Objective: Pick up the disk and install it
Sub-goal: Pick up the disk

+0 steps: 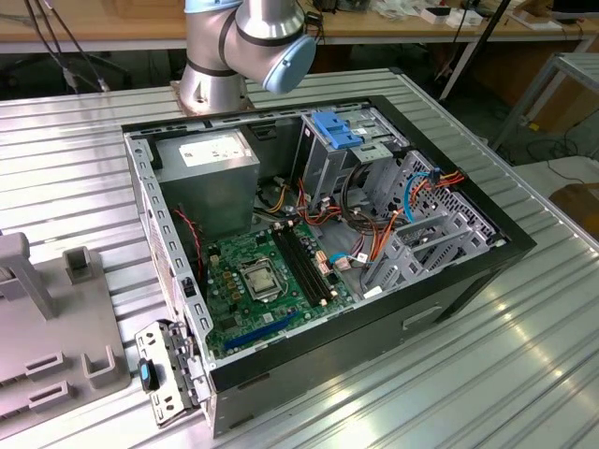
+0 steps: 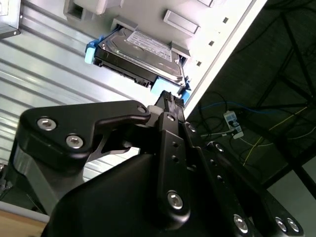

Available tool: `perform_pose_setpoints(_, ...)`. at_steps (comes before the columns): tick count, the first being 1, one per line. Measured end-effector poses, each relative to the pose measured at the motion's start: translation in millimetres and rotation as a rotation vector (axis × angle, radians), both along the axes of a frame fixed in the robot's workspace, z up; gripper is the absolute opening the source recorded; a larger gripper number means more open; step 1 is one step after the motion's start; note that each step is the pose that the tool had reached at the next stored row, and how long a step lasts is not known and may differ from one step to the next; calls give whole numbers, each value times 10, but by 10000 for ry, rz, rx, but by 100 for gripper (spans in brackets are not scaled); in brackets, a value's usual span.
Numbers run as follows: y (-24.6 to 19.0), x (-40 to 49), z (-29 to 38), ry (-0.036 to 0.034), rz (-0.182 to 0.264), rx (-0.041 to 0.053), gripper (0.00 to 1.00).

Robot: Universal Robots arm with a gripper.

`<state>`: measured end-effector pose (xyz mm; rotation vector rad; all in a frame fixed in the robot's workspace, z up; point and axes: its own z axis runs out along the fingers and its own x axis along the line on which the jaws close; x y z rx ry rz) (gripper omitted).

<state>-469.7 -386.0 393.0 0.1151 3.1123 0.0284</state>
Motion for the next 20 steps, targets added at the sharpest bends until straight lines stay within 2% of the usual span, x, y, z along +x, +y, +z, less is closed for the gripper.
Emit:
perform_pose_setpoints(4, 0, 0, 0, 0, 260, 0, 11)
perform_pose_setpoints(7, 0, -1, 0, 0, 706, 0, 11)
perform_pose_setpoints(11, 0, -3, 0, -1, 1499, 0, 11)
perform_pose_setpoints(13, -1, -5, 0, 0, 2150, 0, 11)
perform_pose_setpoints(18, -2, -5, 0, 0, 3132, 0, 11)
perform_pose_setpoints(20, -1, -6, 0, 0, 3368, 0, 11)
